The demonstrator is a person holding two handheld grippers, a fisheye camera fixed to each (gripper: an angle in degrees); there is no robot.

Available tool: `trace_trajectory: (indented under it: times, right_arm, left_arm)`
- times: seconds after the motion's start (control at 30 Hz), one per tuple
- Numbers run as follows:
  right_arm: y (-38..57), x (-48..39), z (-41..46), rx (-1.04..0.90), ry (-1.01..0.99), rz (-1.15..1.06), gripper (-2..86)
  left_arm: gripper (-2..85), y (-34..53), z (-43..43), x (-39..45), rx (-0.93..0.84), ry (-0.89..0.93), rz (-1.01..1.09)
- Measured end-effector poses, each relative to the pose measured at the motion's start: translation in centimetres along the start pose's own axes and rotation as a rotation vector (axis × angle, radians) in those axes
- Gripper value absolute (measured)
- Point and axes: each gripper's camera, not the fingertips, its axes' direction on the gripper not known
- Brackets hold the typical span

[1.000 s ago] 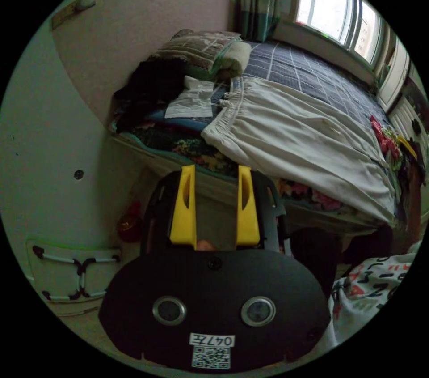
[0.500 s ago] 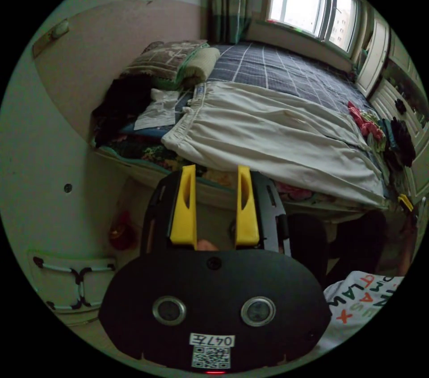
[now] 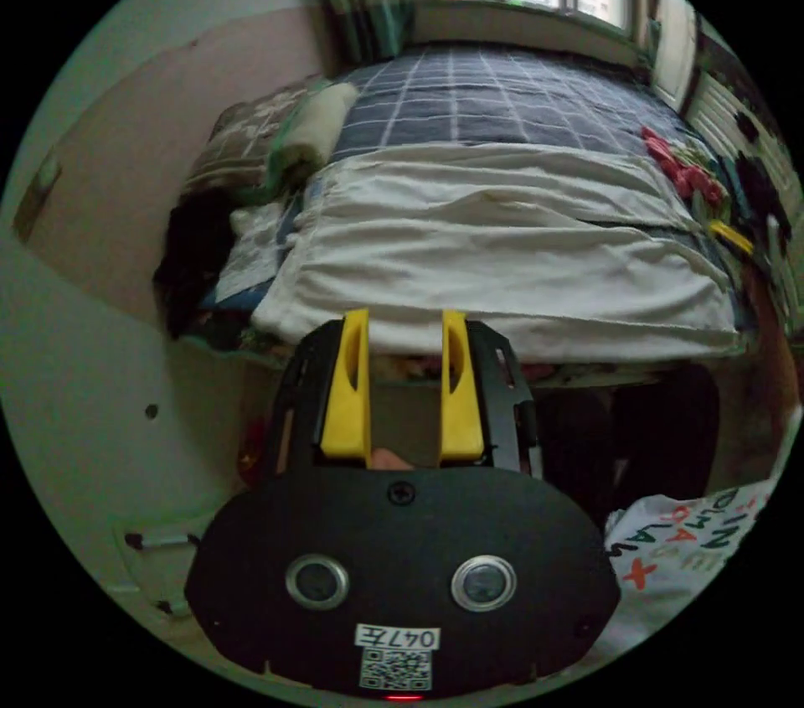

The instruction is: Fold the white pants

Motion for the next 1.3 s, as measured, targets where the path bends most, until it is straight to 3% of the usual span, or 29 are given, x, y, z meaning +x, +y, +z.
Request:
trace_trajectory:
  times: [0.23,0.43,0.63,0.83,0.97,1.03,1.17,1.3]
  right_arm:
    - [-7.3,10.9,9.7,-0.09,0.025,0.275,3.3]
    - [-9.9,14.3,16.3,-0.196,-0.021,0.245,6.5]
    - [-10.6,14.6,19.2,-0.228,-0.164,0.183,0.7]
    - [-14.7,15.1,17.9,-0.227,0.183,0.036,0.4]
    - [-15.3,15.4,22.4,-0.508,0.378,0.002,6.2]
    - [-14.8,15.9,21.6,-0.504,0.339,0.087,8.2]
    - [-12.1,14.3,13.6,-0.165,0.103,0.161,5.5]
    - [-7.7,8.2,11.6,-0.192,-0.01,0.04,2.8]
  left_arm:
    - [12.9,-17.0,3.3,25.1,0.091,0.281,0.6]
    - [13.0,-24.5,10.3,38.1,0.04,0.413,0.749]
    - [11.8,-28.6,15.9,42.2,-0.077,0.503,0.695]
    - [11.0,-28.2,16.2,44.2,-0.072,0.539,0.72]
    - [11.0,-28.7,17.0,45.2,-0.089,0.517,0.709]
    - [11.0,-28.8,16.6,45.4,-0.091,0.531,0.702]
    - [10.3,-28.5,14.7,45.2,-0.03,0.473,0.69]
    - [8.3,-28.6,13.3,45.5,0.0,0.379,0.663]
